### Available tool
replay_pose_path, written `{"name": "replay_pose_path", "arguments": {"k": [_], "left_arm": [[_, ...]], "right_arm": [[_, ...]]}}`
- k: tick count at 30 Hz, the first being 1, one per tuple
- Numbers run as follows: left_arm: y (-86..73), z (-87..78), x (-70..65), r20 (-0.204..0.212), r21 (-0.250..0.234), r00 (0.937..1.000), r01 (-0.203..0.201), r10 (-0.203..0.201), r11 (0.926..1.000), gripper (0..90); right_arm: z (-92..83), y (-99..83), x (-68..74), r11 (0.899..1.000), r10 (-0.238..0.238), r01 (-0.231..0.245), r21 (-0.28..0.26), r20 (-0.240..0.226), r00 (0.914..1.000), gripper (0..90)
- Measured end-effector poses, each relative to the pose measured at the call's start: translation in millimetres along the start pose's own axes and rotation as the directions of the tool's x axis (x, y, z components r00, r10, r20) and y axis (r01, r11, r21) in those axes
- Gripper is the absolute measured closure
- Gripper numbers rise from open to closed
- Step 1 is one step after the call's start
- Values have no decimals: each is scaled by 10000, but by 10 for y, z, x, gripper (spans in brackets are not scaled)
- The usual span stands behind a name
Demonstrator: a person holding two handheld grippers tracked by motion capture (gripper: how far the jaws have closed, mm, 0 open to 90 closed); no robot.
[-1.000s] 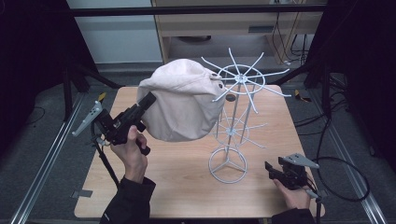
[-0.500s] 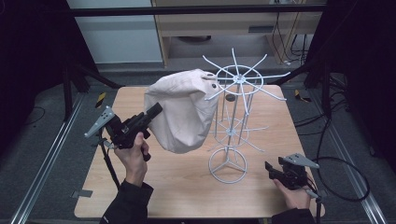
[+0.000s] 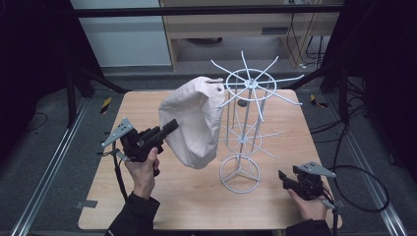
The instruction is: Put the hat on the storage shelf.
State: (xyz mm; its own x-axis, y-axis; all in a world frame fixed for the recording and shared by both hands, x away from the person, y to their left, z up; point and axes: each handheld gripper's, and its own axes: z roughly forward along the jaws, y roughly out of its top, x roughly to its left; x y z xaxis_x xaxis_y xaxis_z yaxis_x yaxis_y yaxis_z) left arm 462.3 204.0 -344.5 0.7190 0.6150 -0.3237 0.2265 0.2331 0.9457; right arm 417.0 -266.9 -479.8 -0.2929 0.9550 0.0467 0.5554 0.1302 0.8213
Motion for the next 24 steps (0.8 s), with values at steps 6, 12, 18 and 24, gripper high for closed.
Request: {"name": "replay_pose_path", "arguments": {"k": [6,12,18,24], "left_arm": [[6,-40,-68,-278,729,9959,-838,860,9938,664],[9,-192,-81,-605,1141,9888,-1288,1363,9851,535],[-140,-546,127,-1566,1716,9764,-1213,1486,9777,458],[-363,-766,382,-2703,2501,9509,-816,1505,9648,381]], "right_arm": [[2,-1,8,10000,-20,20,1,-28,10000,407],[-12,-2,-5,10000,73,-73,-25,-10,10000,404],[-10,-6,-13,10000,88,-88,-15,47,9999,397],[-5,-10,-20,9999,139,-139,-8,72,9999,371]]}}
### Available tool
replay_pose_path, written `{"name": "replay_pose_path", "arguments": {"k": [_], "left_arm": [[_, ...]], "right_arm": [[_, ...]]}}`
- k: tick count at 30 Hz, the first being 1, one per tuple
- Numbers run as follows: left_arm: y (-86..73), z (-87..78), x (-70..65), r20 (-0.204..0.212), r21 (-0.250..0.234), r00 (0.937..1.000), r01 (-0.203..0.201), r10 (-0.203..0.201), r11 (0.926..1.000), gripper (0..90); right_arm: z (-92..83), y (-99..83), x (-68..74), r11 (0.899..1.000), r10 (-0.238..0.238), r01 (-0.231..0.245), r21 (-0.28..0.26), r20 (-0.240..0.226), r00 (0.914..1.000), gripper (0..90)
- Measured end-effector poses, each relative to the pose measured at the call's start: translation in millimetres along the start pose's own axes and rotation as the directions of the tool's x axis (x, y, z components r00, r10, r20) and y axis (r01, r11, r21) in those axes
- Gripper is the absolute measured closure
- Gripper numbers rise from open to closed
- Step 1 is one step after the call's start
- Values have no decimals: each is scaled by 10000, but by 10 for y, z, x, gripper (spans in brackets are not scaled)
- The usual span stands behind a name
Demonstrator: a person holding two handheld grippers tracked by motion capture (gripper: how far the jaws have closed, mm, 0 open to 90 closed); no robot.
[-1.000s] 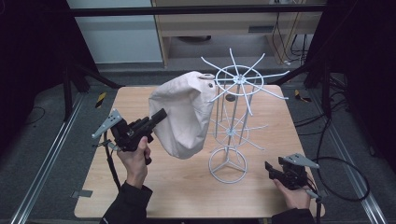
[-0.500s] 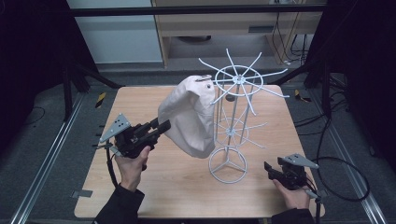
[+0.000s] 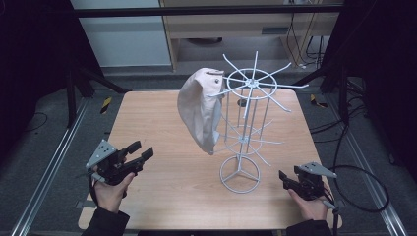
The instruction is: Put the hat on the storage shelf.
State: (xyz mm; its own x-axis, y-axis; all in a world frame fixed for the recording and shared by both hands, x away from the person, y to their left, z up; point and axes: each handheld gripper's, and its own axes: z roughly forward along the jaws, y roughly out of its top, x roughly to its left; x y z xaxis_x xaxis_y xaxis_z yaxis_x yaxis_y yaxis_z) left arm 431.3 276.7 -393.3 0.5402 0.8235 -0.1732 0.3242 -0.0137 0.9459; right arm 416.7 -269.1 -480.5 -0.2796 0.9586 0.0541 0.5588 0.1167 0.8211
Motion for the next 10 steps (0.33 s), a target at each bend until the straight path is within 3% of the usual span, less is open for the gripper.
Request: {"name": "replay_pose_path", "arguments": {"k": [6,10], "left_arm": [[-341,-24,257,-1179,975,9928,339,-223,9947,335],[-520,-17,399,-1957,1660,9806,450,-118,9851,309]], "right_arm": [[9,-14,-26,9999,140,-140,55,-3,9999,329],[22,-23,-43,9998,176,-176,44,11,9998,291]]}}
